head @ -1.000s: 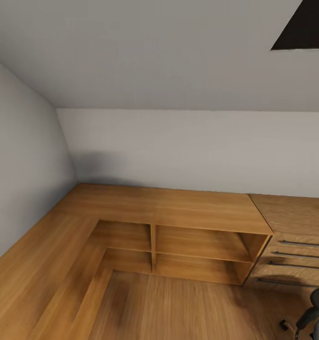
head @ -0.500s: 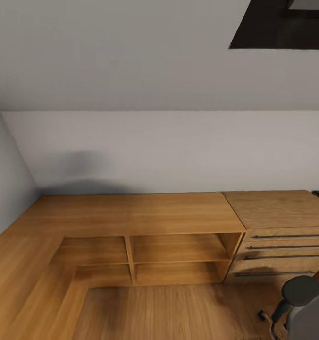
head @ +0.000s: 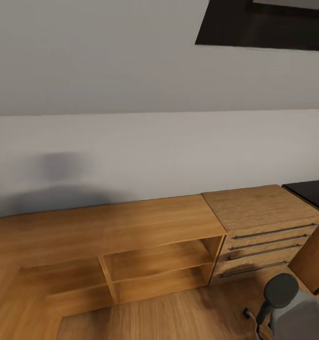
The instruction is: In the bedroom, organize the workspace by keeping the computer under the desk, ensuring the monitor is on the desk, placing the keyboard on the desk next to the monitor, placing the mouse on the desk next to the keyboard, moving the folder from the swivel chair onto the desk next to the mouse, stacking the notebook on top of the folder with the pen on top of the notebook, and positioning the swivel chair next to the desk.
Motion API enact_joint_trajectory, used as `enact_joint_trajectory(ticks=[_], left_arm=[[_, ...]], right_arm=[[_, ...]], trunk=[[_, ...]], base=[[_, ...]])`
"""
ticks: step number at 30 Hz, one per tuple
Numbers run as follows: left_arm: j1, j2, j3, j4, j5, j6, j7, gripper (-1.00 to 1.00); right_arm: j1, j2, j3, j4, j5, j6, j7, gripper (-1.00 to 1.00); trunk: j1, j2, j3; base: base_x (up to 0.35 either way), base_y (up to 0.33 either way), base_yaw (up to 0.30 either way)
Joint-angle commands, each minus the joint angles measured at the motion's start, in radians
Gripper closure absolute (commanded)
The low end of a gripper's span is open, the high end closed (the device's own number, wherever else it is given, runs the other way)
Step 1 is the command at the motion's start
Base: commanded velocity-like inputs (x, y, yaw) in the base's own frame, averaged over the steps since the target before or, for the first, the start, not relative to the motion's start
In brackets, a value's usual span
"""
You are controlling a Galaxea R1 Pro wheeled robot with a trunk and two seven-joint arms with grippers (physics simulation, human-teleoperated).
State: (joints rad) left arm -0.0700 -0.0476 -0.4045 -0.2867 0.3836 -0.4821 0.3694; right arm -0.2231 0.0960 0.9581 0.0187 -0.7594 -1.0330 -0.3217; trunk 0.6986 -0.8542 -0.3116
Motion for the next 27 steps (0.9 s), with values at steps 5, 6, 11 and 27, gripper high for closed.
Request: enact_joint_trajectory(ticks=[5, 6, 11, 27], left_arm=[[-0.001, 0.002, -0.008, 0.0, 0.005, -0.003, 0.008, -1.0], [-0.001, 0.002, -0.008, 0.0, 0.005, -0.003, 0.008, -1.0], [-0.001, 0.001, -0.007, 0.0, 0.006, -0.001, 0.009, -1.0], [-0.001, 0.0, -0.008, 0.0, 0.006, -0.001, 0.008, -1.0]], right_arm=[[-0.001, 0.001, 0.009, 0.002, 0.002, -0.001, -0.01, -1.0], [-0.001, 0.001, 0.009, 0.002, 0.002, -0.001, -0.01, -1.0], [-0.001, 0.002, 0.01, 0.002, 0.002, -0.001, -0.01, -1.0], [-0.001, 0.002, 0.01, 0.002, 0.002, -0.001, -0.01, -1.0]], trunk=[[0.001, -0.001, -0.001], [0.001, -0.001, -0.001], [0.001, -0.001, -0.001], [0.001, -0.001, -0.001]], base=[[0.069, 0.0, -0.299], [-0.052, 0.029, -0.299], [-0.195, 0.123, -0.299], [0.041, 0.09, -0.299]])
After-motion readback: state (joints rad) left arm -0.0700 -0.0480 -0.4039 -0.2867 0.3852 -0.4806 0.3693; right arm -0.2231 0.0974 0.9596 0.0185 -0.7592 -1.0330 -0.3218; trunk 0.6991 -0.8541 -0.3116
